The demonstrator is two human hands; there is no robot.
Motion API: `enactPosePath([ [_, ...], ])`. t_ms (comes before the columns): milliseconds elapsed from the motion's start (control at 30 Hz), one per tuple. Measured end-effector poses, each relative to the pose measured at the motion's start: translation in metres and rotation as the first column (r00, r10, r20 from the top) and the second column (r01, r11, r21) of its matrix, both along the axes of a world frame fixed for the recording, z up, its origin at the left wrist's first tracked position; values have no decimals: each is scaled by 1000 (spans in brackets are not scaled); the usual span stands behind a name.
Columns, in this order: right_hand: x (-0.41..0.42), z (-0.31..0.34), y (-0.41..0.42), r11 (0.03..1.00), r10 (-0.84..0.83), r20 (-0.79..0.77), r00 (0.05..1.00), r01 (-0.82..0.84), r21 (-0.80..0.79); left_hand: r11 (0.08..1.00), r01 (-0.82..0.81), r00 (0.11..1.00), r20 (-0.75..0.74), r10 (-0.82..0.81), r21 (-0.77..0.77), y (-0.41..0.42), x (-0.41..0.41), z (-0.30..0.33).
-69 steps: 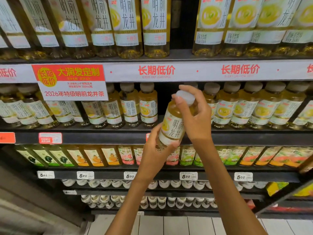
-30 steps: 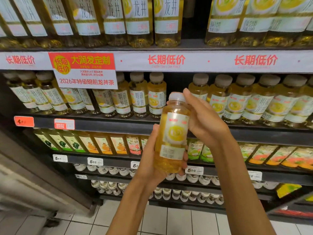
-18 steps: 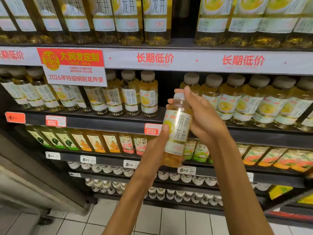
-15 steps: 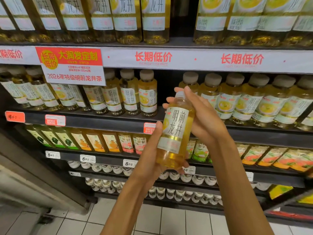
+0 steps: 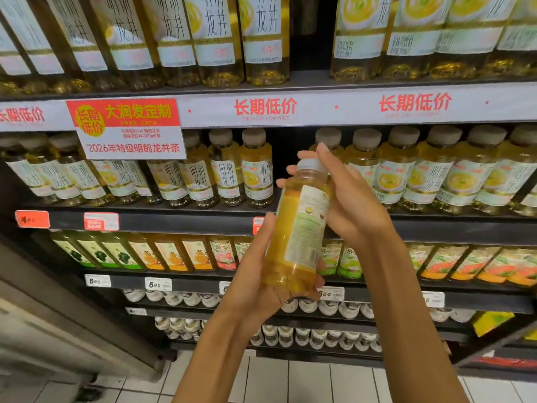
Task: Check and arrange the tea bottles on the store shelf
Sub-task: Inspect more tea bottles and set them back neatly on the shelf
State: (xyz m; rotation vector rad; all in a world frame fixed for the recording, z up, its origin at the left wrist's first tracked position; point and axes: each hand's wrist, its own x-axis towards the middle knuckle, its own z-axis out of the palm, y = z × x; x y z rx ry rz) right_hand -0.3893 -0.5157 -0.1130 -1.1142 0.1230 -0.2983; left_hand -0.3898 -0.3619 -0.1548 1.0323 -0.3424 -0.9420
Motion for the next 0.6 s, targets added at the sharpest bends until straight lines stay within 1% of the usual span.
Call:
enactPosePath([
  [33,1,1,2,998,30,4,1000,-30,51,995,52,991,-115,-62,-88,3,0,1],
  [100,4,-2,8,982,85,-16,996,-81,172,969,124,956,-235,-175,-216,6,-1,3],
  [167,4,-8,15,946,137,-87,987,-104,306,919,196,913,-280,-298,-342,10,-2,9],
  [200,4,-12,18,921,166,-128,978,-107,373,904,218,902,-278,-331,-368,12,-2,14],
  [267,1,-20,24,880,231,-163,959,-135,456,907,245,902,-262,-343,-344,16,-1,18],
  [333,1,-25,28,856,269,-172,948,-154,494,909,270,896,-264,-358,-317,19,2,14],
  [400,5,-23,31,853,254,-203,945,-120,508,908,282,889,-271,-368,-310,22,5,11],
  [500,12,-17,33,894,201,-239,950,-78,442,902,288,890,-257,-376,-320,27,9,9],
  [600,16,-15,35,905,187,-207,960,-87,415,907,270,909,-225,-351,-322,33,16,9],
])
